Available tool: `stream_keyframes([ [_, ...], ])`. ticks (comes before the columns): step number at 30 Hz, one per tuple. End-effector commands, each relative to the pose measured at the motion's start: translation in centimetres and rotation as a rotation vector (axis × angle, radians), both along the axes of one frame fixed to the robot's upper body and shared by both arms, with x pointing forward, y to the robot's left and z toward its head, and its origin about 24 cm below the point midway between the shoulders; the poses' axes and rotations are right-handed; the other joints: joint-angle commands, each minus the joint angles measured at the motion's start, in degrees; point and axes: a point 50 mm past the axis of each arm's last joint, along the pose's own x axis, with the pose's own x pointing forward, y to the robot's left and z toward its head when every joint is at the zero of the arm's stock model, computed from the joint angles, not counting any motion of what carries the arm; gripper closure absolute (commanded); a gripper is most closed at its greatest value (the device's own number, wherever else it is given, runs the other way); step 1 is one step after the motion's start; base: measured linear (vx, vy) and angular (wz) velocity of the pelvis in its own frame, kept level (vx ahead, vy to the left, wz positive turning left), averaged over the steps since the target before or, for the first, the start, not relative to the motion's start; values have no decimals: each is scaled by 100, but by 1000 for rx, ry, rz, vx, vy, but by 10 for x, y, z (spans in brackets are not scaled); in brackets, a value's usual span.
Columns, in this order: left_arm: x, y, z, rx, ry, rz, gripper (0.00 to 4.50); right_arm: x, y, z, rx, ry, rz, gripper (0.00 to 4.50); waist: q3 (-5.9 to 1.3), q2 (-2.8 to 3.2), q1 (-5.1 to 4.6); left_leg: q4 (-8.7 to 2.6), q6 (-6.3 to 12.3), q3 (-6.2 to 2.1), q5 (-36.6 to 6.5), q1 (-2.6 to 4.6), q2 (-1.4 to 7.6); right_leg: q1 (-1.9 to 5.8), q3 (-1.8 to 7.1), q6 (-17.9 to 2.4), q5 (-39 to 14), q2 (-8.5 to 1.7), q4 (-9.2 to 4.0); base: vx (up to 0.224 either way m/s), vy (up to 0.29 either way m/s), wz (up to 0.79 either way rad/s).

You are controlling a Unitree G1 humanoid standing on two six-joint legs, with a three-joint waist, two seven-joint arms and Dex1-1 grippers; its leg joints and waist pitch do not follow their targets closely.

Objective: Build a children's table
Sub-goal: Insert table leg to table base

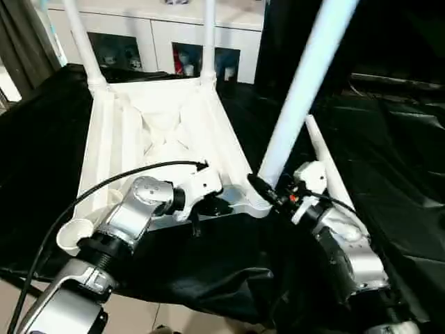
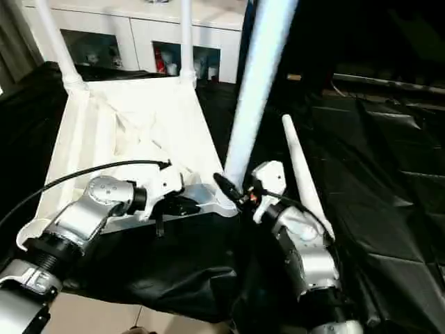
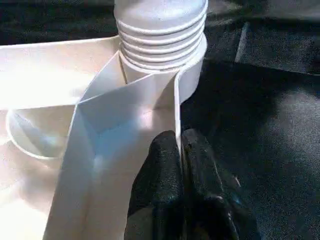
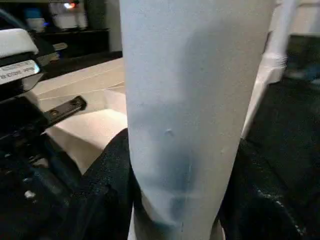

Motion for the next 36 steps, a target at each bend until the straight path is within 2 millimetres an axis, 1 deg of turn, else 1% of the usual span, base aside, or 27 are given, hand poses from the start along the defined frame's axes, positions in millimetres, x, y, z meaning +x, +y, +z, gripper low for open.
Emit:
stream_keyframes([
  [1,2,-2,14,-22,-44,-55,450,-13,-4,-34,-40,220,77,264,-300,9,21,-492,78,-198,-2108,96,298,175,366,-815,-2640,-497,-564,0,0,0],
  [2,1,-2,14,-26,-43,-73,450,-12,-5,-34,-42,228,90,264,-303,2,23,-489,84,-194,-2066,92,299,177,370,-843,-2563,-497,-553,0,0,0],
  [3,-2,-2,15,-33,-40,-100,450,-11,-7,-33,-45,243,111,264,-316,-6,31,-488,112,-186,-1920,69,298,202,376,-905,-2350,-497,-520,0,0,0],
  [4,-4,-2,16,-37,-34,-123,450,-11,-8,-33,-50,257,138,264,-322,-5,35,-486,127,-178,-1858,69,298,207,378,-939,-2253,-497,-513,0,0,0],
  [5,-5,-2,16,-39,-29,-137,450,-11,-10,-33,-54,265,156,264,-327,-24,41,-471,171,-165,-1748,62,289,220,377,-994,-2109,-497,-490,0,0,0],
  [6,-7,-2,17,-42,-24,-165,450,-11,-11,-32,-64,275,185,264,-326,-24,54,-464,206,-150,-1641,64,292,213,384,-1038,-1986,-496,-483,0,0,0],
  [8,-10,-1,18,-41,-8,-200,450,-13,-15,-32,-92,298,262,264,-336,-26,66,-459,241,-149,-1496,53,296,241,380,-1092,-1824,-488,-457,0,0,0],
  [9,-11,0,19,-43,-9,-219,450,-14,-17,-32,-111,304,292,264,-341,-17,88,-454,270,-140,-1413,67,300,234,379,-1139,-1685,-482,-441,0,0,0],
  [10,-11,0,20,-44,-10,-231,450,-15,-18,-32,-123,309,312,264,-341,-22,95,-451,280,-136,-1366,59,298,244,379,-1154,-1619,-478,-432,0,0,0],
  [11,-11,0,20,-41,-10,-246,450,-16,-20,-32,-144,312,337,264,-349,-9,116,-453,292,-139,-1283,60,305,252,376,-1186,-1498,-481,-414,0,0,0],
  [12,-12,1,21,-39,-8,-256,450,-18,-21,-33,-157,315,354,264,-353,-8,129,-452,292,-137,-1254,67,311,251,373,-1208,-1426,-477,-408,0,0,0],
  [13,-12,2,22,-34,-4,-273,450,-21,-23,-35,-194,321,396,264,-352,14,143,-453,281,-136,-1245,74,315,247,375,-1240,-1354,-474,-395,0,0,0],
  [15,-12,2,22,-34,-4,-275,450,-22,-24,-35,-203,324,408,264,-347,4,156,-462,248,-136,-1314,88,325,248,370,-1261,-1387,-473,-399,0,0,0],
  [16,-12,2,22,-33,-1,-282,450,-23,-24,-36,-210,327,421,264,-343,12,162,-465,230,-136,-1337,96,329,242,373,-1266,-1400,-475,-400,0,0,0],
  [20,-13,2,23,-28,11,-307,450,-27,-24,-38,-225,336,462,264,-322,14,181,-483,123,-147,-1598,102,324,242,376,-1176,-1789,-490,-452,0,0,0],
  [21,-13,3,23,-23,16,-316,450,-28,-24,-39,-240,341,483,264,-307,14,187,-491,94,-149,-1707,116,326,227,378,-1127,-1959,-487,-473,0,0,0],
  [24,-13,3,23,-17,19,-323,450,-29,-26,-40,-248,343,492,264,-299,8,201,-502,62,-159,-1782,127,332,222,381,-1086,-2064,-491,-485,0,0,0],
  [28,-12,2,22,-17,19,-319,450,-29,-27,-40,-247,343,489,264,-298,-2,220,-507,73,-160,-1731,119,332,224,384,-1080,-2017,-491,-476,0,0,0],
  [29,-11,1,22,-21,17,-301,450,-28,-27,-40,-244,337,473,264,-297,-1,221,-506,75,-160,-1729,117,331,225,383,-1081,-2021,-494,-477,0,0,0],
  [30,-8,0,22,-31,10,-248,450,-24,-28,-40,-225,317,415,264,-281,-10,220,-508,73,-159,-1743,117,330,212,383,-1080,-2067,-498,-485,0,0,0],
  [31,-5,0,21,-34,0,-211,450,-19,-28,-40,-210,309,356,264,-280,-12,215,-509,71,-159,-1768,117,328,211,383,-1071,-2123,-499,-492,0,0,0],
  [32,-5,0,21,-34,0,-211,450,-19,-28,-40,-210,309,356,264,-264,-20,212,-513,64,-160,-1807,112,325,203,381,-1050,-2213,-500,-502,0,0,0],
  [33,-3,0,21,-35,-7,-190,450,-16,-29,-40,-201,305,319,264,-244,-12,201,-522,33,-177,-1972,125,323,193,370,-1000,-2490,-504,-532,0,0,0],
  [34,1,-1,22,-36,-19,-151,450,-10,-29,-40,-183,290,247,264,-206,-31,179,-531,3,-188,-2182,146,319,167,358,-886,-2901,-509,-579,0,0,0],
  [35,1,-1,22,-36,-19,-151,450,-10,-29,-40,-183,290,247,264,-189,-20,171,-532,-38,-202,-2326,175,317,143,349,-819,-3159,-513,-598,0,0,0],
  [36,10,-2,24,-35,-35,-50,450,4,-31,-40,-175,269,61,264,-151,-25,144,-516,-105,-230,-2654,237,292,102,311,-624,-3794,-530,-692,0,0,0],
])
